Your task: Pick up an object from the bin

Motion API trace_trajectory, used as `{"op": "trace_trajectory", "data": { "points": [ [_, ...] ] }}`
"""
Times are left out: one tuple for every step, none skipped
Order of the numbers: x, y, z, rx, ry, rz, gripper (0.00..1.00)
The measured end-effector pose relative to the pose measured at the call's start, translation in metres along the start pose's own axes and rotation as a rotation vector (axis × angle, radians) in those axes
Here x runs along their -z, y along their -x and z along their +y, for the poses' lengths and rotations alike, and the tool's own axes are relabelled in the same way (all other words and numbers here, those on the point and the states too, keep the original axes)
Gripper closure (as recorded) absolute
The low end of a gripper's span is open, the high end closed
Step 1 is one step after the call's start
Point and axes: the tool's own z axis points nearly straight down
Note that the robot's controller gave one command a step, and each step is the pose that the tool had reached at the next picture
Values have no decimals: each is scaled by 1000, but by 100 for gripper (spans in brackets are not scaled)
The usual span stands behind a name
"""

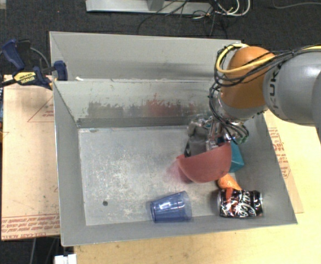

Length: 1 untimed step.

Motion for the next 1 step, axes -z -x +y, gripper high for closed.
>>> {"op": "trace_trajectory", "data": {
  "points": [
    [0,6,29,451,-2,-4,0]
  ]
}}
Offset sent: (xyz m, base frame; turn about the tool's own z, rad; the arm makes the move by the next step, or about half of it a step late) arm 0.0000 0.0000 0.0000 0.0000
